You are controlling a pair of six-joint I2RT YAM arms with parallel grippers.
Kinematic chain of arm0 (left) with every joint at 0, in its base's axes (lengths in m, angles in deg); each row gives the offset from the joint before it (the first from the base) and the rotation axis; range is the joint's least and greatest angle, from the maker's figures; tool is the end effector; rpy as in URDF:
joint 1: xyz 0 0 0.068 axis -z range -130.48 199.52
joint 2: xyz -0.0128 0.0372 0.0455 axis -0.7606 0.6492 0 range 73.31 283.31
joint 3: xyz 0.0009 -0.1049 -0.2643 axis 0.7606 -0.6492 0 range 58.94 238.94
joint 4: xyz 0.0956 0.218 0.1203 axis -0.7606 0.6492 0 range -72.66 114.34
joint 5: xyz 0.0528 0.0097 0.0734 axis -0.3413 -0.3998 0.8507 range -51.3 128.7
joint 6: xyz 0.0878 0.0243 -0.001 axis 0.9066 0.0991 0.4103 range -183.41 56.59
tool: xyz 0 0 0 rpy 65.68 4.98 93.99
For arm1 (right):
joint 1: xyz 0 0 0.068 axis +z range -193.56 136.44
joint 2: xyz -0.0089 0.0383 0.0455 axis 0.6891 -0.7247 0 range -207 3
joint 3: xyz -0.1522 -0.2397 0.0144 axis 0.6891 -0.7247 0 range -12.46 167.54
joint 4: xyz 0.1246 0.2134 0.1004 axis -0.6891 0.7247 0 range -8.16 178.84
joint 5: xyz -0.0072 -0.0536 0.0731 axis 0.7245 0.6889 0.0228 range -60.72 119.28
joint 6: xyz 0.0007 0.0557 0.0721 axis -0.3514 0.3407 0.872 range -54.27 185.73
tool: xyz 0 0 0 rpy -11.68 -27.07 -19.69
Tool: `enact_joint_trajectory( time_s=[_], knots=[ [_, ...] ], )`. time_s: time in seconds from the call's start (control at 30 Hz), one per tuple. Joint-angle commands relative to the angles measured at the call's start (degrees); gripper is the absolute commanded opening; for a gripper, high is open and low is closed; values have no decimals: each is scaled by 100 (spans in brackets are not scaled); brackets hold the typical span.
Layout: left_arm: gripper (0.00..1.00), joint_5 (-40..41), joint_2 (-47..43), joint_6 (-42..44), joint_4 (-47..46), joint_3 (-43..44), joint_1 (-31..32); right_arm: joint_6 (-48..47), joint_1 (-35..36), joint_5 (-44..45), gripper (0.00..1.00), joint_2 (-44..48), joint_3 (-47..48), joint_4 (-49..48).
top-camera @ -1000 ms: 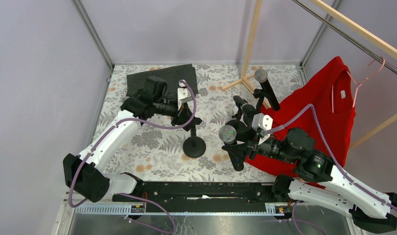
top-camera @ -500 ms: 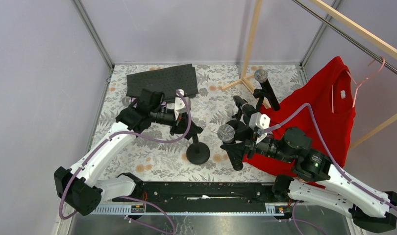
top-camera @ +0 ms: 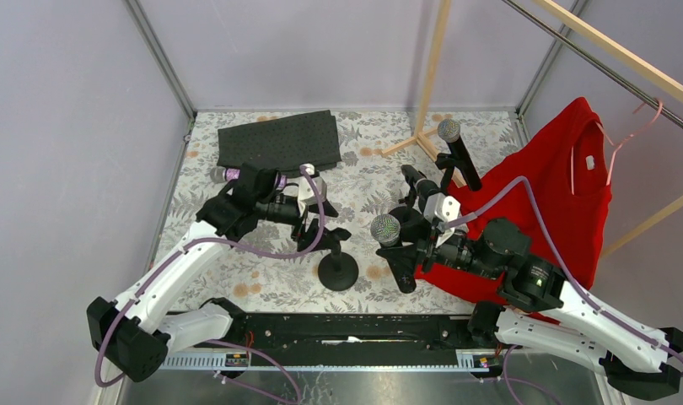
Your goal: Attach the microphones to the stand
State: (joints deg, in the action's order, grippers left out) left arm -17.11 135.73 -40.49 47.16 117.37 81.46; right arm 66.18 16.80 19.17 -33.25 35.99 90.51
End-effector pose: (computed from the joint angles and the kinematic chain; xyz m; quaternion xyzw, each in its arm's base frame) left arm 0.1731 -0.1874 0.3337 0.5548 0.5904 -0.4443 0.3825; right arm 0.0785 0.1668 0.3977 -0.3963 0.5591 0.4194 0.5954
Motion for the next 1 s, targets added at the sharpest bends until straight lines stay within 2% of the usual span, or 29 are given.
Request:
enact_joint_trajectory(
  time_s=[0.0,0.2,0.4,0.57,0.87,0.97],
  knots=[
    [89,101,-248,-13,-358,-198,18,-173,-6,81,4,42,-21,-542],
    [92,280,-577,-86,-477,-632,22,-371,-13,324,0,-6,-78,-790],
    [92,773,-1269,-821,-1450,-1491,26,-813,-6,405,0,-140,-206,-1240],
    [92,1014,-1537,-848,-1523,-1769,23,-960,-6,341,0,-269,-332,-1626],
    [85,899,-1714,-745,-2191,-2199,31,-1103,-9,663,0,-1037,115,-1529],
    [80,912,-1732,-706,-2342,-2325,31,-1215,-9,752,0,-1213,237,-1481]
  ],
)
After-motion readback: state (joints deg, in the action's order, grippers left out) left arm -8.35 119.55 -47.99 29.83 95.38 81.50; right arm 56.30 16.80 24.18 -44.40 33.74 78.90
